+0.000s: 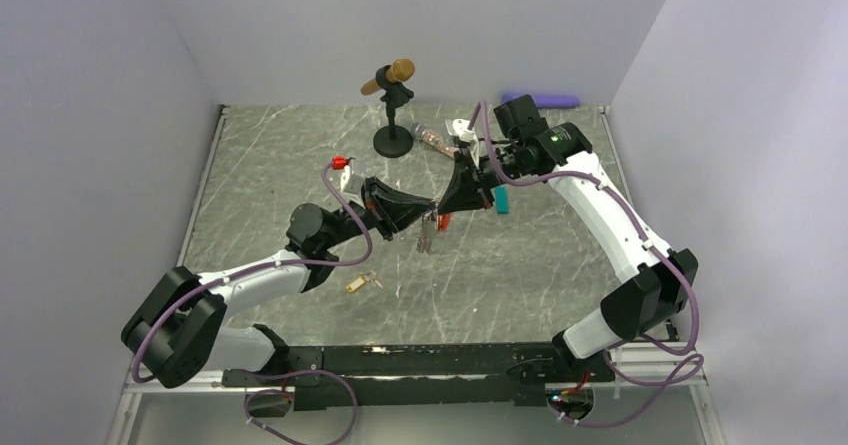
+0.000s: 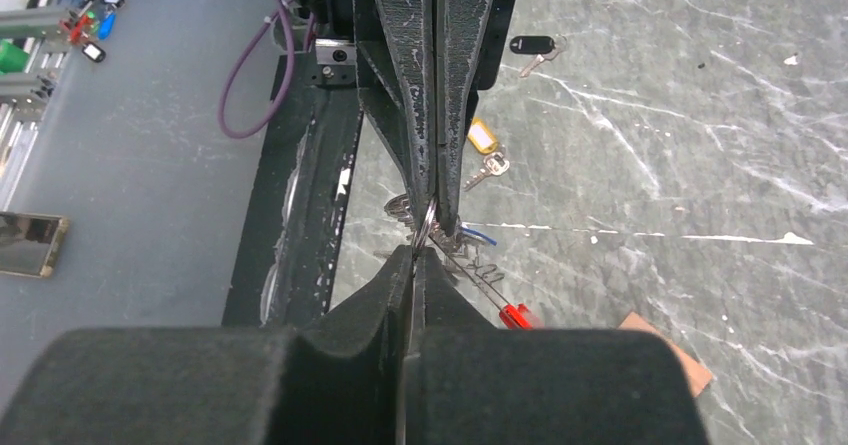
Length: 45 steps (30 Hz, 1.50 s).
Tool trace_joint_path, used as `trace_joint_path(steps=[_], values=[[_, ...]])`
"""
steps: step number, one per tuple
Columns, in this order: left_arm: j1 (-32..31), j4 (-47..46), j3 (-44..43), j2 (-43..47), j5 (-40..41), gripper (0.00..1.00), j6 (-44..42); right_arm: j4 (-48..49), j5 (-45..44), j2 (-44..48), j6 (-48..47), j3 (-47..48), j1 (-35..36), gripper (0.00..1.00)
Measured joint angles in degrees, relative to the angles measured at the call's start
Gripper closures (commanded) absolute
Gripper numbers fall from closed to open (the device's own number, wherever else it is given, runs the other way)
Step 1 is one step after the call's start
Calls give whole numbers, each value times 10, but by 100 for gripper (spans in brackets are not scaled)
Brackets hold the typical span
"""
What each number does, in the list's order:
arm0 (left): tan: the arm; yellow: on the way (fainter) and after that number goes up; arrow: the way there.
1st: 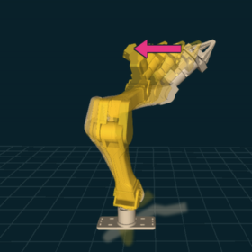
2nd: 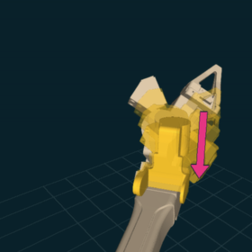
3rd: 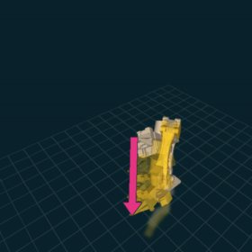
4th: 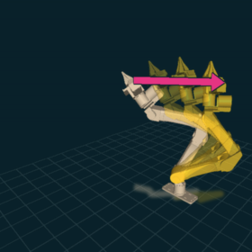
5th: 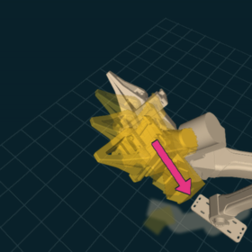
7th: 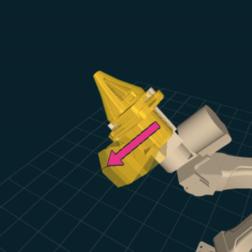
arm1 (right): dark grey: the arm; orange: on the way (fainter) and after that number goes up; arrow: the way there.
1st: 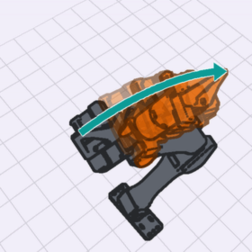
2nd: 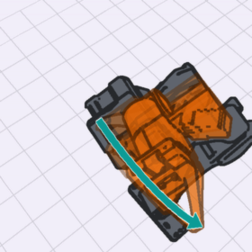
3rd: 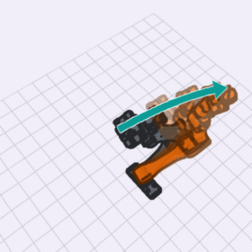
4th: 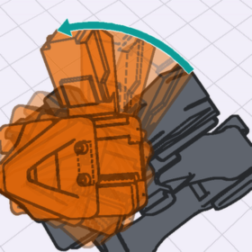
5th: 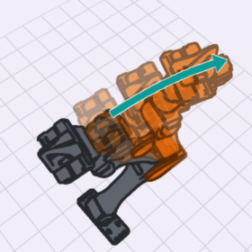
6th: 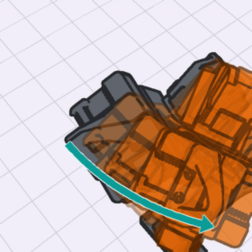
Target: Put the keys on the keyring
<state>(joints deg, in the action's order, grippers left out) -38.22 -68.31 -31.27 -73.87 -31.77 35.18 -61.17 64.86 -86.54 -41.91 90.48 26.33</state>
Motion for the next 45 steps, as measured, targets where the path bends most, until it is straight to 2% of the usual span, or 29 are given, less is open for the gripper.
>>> trace_joint_path(steps=[7,15,21,28,32,38,45], values=[[1,11,-4,0,-7,100,-3,4,-2,-4,10,0,-2,100],[8,100,-31,21,-55,53,-54,-12,-18,-8,0,8,-1,100],[38,229,-84,40,-141,44,-121,-70,-33,-30,-38,49,0,100],[44,507,-215,49,-186,42,-306,-159,-60,-75,-95,103,7,100],[43,621,-263,49,-183,42,-395,-187,-82,-87,-105,116,16,100],[26,702,-271,49,-173,47,-456,-203,-94,-97,-106,139,20,100],[9,698,-270,47,-158,52,-460,-203,-99,-104,-106,143,28,100]])
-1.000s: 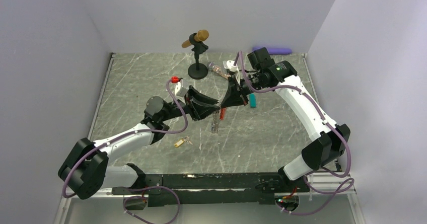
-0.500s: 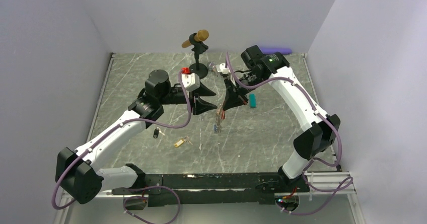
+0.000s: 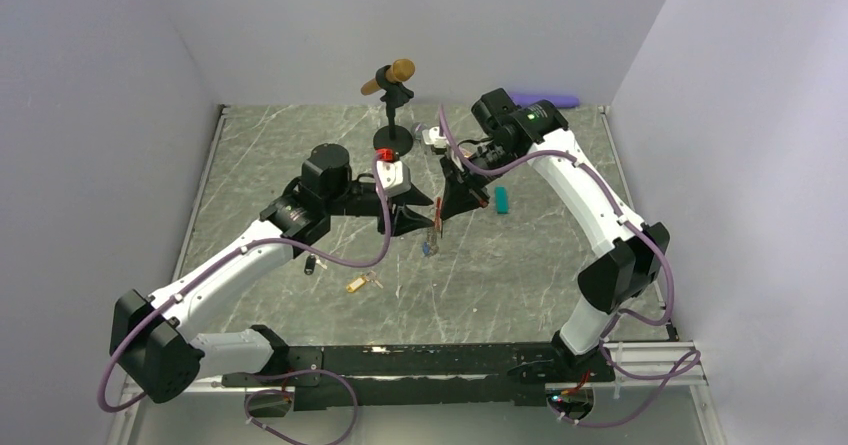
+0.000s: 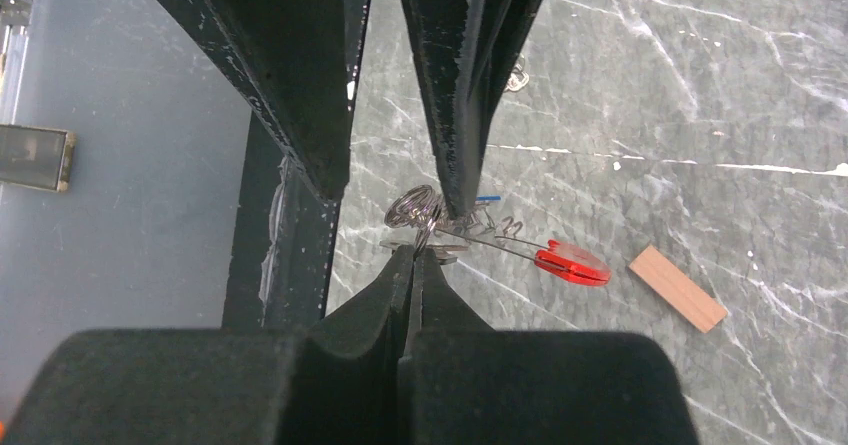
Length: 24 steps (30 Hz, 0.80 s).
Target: Put the keys on the keyring
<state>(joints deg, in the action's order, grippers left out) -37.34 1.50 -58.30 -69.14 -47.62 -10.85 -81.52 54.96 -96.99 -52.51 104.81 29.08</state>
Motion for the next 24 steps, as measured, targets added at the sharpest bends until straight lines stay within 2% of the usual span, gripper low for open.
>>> trace_joint_path(steps=[12,24], values=[[-5,5,-2,-28,16,67,2,-1,-6,-3,0,0,5,100],[-6,3,-10,-39,13,71,15,-2,-6,-3,0,0,6,100]])
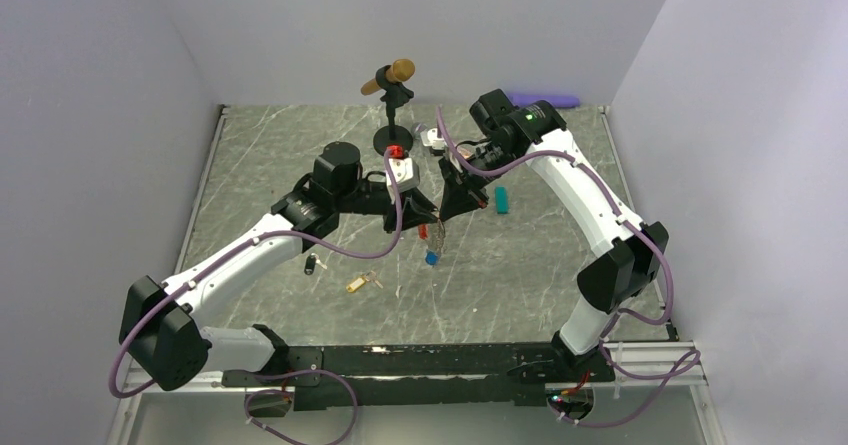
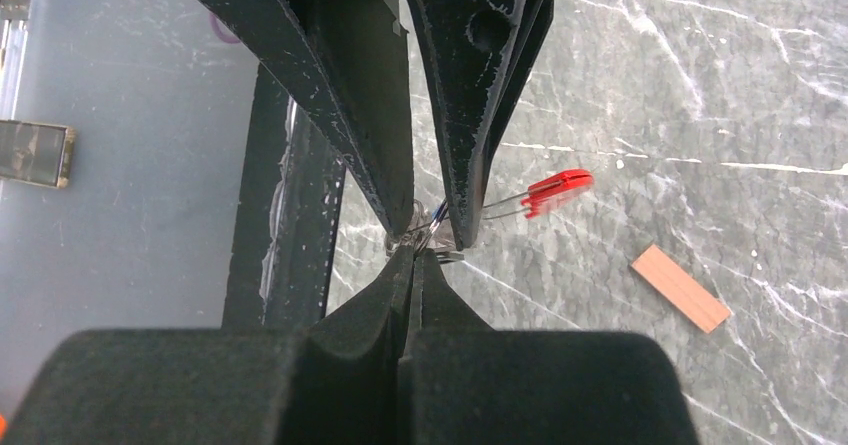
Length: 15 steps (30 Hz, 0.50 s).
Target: Put the keys on the keyring
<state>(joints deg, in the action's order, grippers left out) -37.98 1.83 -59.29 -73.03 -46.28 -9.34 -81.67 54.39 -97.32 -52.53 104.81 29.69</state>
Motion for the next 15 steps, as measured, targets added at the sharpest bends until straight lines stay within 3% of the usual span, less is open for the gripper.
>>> trace_joint_path(steps=[11,15], values=[[0,-17,-2,0,-4,75,16,0,0,0,0,0,0,100],[0,-18,-2,0,-5,80,17,0,0,0,0,0,0,100]])
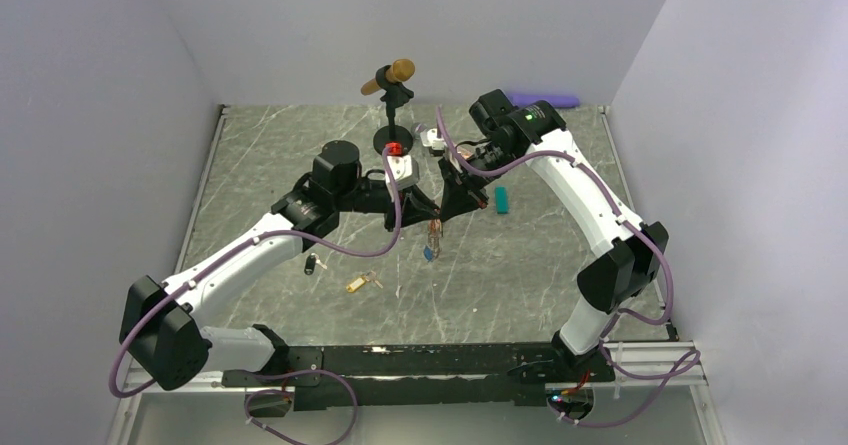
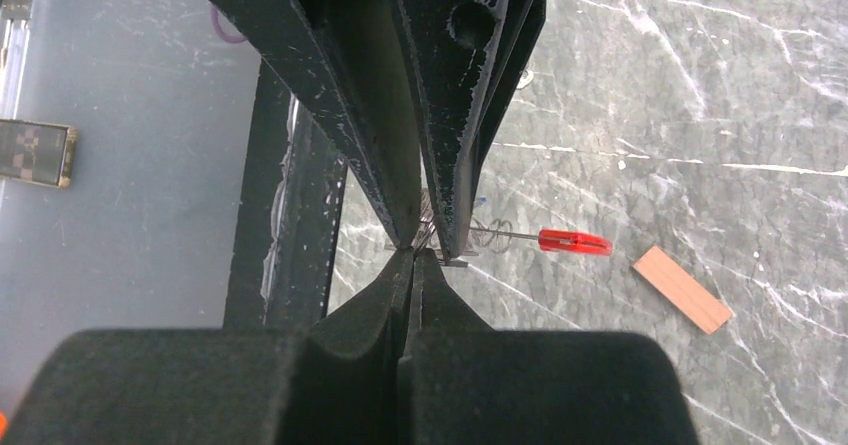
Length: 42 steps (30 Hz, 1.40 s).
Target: Put the keys on the keyring
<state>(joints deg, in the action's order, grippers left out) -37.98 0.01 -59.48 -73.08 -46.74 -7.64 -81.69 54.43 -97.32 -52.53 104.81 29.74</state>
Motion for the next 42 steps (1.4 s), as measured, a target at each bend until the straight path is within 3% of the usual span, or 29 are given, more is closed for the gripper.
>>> trace_joint_path(steps=[2,4,11,14,25,42], values=[[0,0,-1,-2,0,87,0,-1,0,0,0,0,0,100],[0,3,-5,-6,-3,100,0,-2,-1,0,0,0,0,100],[0,11,-10,-10,-8,100,-2,-4,-3,0,0,0,0,99],[0,-3,-3,-7,-5,100,11,-3,-2,0,0,0,-1,82],[23,-250,150,56,21,100,201,37,31,16,14,-33,-1,82],[23,-543,217,23,56,100,381,70,60,43,30,-44,-9,74]])
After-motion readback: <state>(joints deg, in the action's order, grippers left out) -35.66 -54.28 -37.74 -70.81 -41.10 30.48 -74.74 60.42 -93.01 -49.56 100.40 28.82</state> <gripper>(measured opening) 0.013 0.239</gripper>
